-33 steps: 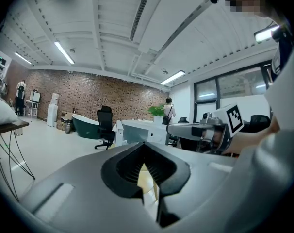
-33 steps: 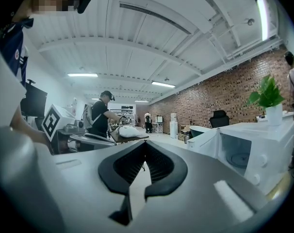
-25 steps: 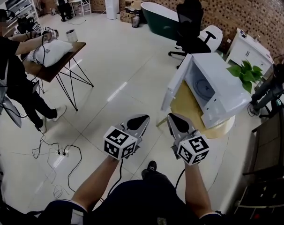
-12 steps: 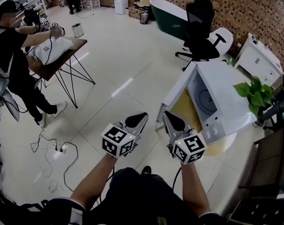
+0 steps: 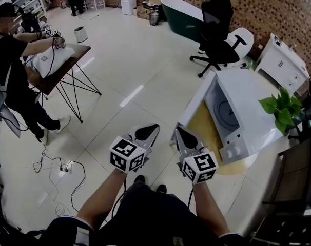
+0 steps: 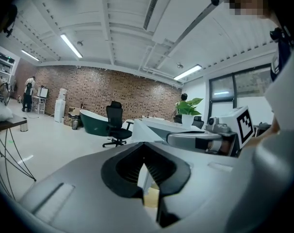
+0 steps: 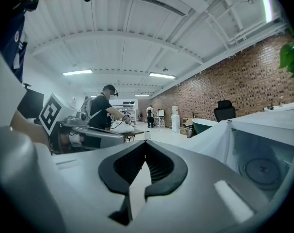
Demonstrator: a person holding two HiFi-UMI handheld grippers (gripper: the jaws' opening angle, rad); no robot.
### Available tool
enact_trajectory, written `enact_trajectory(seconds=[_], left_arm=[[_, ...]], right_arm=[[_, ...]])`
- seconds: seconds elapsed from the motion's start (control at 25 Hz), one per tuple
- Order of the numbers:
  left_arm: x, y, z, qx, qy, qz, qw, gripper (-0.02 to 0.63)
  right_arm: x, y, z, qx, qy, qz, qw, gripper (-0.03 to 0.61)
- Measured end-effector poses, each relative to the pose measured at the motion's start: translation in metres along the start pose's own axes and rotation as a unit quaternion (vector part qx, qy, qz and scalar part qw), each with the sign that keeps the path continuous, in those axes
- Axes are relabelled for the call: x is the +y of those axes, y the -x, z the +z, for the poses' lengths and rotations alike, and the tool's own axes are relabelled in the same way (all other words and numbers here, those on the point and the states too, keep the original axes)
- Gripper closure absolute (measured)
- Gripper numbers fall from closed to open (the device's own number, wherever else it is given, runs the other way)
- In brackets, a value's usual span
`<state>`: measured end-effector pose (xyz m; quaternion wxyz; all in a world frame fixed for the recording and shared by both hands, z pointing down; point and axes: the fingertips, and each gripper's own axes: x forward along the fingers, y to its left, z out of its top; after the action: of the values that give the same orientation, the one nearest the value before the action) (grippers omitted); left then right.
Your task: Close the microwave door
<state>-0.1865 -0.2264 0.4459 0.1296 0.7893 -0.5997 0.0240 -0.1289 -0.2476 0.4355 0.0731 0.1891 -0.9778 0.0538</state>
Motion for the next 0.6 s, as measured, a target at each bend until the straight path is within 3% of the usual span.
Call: enact_trajectory(seconds=[0.16,0.36,0.6], left_arm=[[0.009,-0.004,0.007,0.001,-0.003,-0.018,0.9998,0.606],[0.017,-0.008,0.006,0.010,-0.005,-0.040,0.9991,0.606],[0.020,-0.016,0.003,0.018,-0.003,-0.064,0.9978,0.606]], right_arm=[[-0.006,-0.010,0.014,-0.011,0.029,-0.042,0.999,0.575],[-0.025,-0.021,0.016,0.008,0.052,-0.097,0.994,0.503],[-0.031,-0.027,-0.005,0.063,0.084,-0.131,0.986,0.533]])
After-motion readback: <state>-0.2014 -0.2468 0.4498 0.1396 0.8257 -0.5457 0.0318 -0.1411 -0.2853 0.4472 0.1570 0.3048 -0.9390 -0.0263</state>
